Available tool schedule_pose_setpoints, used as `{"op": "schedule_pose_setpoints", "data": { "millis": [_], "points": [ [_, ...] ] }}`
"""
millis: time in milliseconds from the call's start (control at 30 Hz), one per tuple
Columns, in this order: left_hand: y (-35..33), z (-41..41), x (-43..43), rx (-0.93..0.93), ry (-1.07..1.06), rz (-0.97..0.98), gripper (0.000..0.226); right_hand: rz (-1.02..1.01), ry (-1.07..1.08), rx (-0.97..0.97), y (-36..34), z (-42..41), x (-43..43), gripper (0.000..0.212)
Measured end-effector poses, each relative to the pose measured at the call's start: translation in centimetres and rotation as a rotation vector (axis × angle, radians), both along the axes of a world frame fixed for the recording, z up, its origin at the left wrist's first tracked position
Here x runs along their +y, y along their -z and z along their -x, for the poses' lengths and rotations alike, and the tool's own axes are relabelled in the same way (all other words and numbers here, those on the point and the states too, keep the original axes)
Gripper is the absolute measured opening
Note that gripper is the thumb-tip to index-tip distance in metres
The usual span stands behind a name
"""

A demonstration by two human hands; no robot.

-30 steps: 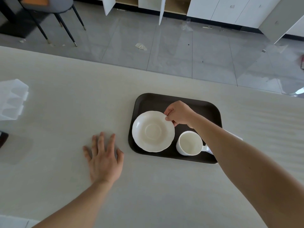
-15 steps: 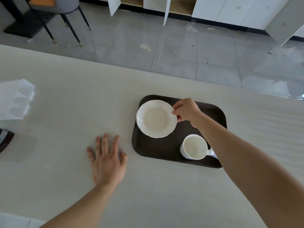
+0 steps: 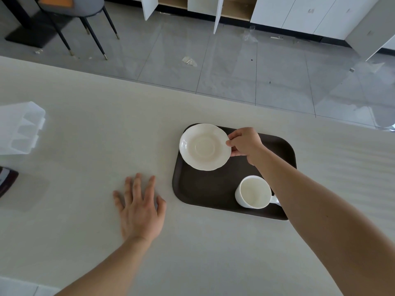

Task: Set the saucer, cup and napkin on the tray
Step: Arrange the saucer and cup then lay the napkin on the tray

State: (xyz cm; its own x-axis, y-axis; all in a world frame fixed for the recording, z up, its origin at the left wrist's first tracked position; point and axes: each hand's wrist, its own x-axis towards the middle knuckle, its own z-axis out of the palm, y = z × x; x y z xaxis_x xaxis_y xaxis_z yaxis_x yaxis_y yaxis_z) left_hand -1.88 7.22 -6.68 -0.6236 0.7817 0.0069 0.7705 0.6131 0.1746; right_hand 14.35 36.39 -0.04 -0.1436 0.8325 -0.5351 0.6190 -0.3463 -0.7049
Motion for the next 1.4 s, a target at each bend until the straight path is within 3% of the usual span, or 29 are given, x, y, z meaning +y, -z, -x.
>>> {"op": "schedule_pose_setpoints", "data": {
  "millis": [467, 833, 1067, 1200, 1300, 1400],
  "points": [
    [-0.1, 0.0, 0.1, -0.008, 0.002, 0.012, 0.058, 0.02, 0.097, 0.041, 0.3, 0.1, -0.1, 0.013],
    [0.2, 0.1, 0.0, 0.001, 0.0, -0.001, 0.057, 0.059, 0.043, 0.116, -0.2, -0.9, -0.2, 0.015],
    [0.4, 0.1, 0.0, -0.002, -0.002, 0.0, 0.058, -0.041, 0.027, 0.073, -1.2, -3.5, -1.0, 0.003],
    [0.4, 0.2, 0.0, -0.003, 0.0, -0.001, 0.058, -0.096, 0.062, 0.168, -2.6, -6.4, -2.4, 0.003],
    [0.5, 0.2, -0.1, -0.001, 0.002, -0.004, 0.058, -0.171, 0.135, 0.262, -3.7, -9.6, -4.6, 0.009],
    [0.6, 0.2, -0.1, 0.003, 0.009, -0.013, 0.058, -0.301, 0.125, 0.158, -4.4, -13.2, -7.3, 0.022]
  ]
}}
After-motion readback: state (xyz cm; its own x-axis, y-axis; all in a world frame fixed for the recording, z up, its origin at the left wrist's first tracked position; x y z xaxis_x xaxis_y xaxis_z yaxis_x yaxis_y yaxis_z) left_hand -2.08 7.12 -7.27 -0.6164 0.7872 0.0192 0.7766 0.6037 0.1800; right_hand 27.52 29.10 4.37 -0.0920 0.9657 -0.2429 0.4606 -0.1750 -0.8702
